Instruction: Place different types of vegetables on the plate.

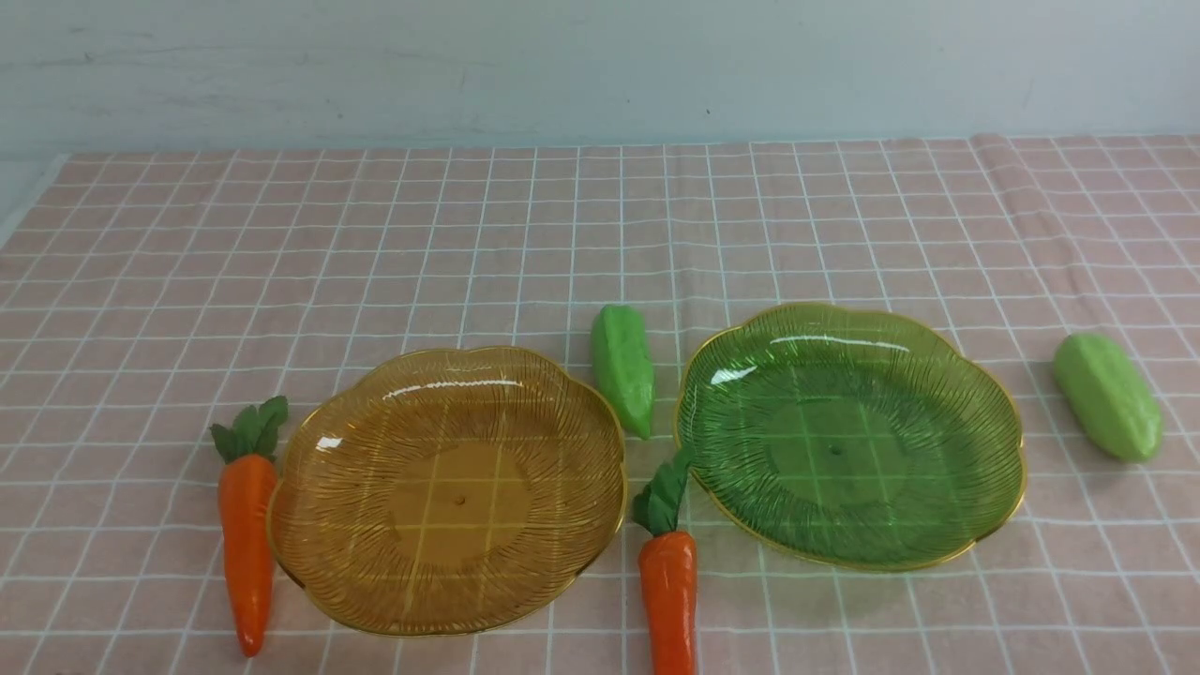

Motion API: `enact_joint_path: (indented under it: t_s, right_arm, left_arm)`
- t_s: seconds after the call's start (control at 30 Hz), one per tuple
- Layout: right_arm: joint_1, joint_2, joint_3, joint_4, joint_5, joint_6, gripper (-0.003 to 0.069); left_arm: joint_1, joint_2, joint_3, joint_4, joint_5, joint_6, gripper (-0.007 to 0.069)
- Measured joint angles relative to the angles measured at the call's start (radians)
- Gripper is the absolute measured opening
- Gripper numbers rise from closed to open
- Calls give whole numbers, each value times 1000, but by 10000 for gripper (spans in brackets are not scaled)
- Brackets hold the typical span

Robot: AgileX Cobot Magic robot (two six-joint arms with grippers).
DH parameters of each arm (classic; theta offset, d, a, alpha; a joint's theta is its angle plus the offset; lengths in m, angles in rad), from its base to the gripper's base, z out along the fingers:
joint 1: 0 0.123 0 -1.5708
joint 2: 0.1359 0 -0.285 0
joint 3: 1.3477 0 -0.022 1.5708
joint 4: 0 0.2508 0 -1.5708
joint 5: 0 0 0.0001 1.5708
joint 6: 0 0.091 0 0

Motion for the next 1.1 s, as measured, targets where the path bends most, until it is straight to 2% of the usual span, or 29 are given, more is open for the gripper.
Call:
enact_joint_path:
  t_s: [0.13,0.23,0.33,0.4,0.5,0.57,0.6,0.63,0.7,0.73,0.87,0.97,1.1]
  right_arm:
    - [0,0,0,0,0,0,-15]
    - [0,0,0,0,0,0,-15]
    - [0,0,0,0,0,0,-15]
    - [0,0,0,0,0,0,-15]
    - [0,0,0,-6,1,0,-15]
    - [0,0,0,-6,1,1,-15]
    - [0,0,0,0,1,0,-15]
    - [0,0,0,15,-9,17,-15]
    - [0,0,1,45,-27,31,-15]
    - [0,0,4,121,-98,74,-15]
    - [0,0,5,259,-203,148,-15]
    - [0,0,5,423,-312,224,-15]
    - [0,0,5,520,-356,252,-15]
  left_arm:
    - [0,0,0,-105,-61,-68,-3]
    - [0,0,0,-255,-135,-148,-3]
    - [0,0,0,-329,-172,-175,-3]
    - [0,0,0,-423,-238,-189,-3]
    - [0,0,2,-452,-323,-191,-3]
    - [0,0,3,-465,-436,-193,-3]
    - [0,0,3,-466,-436,-193,-3]
    - [0,0,-3,-472,-512,-193,-3]
    - [0,0,-25,-474,-525,-193,-3]
    - [0,0,-83,-473,-507,-187,-3]
    - [0,25,-215,-450,-398,-135,-3]
    - [0,174,-460,-380,-58,-42,-3]
    - [0,410,-651,-245,297,-36,-3]
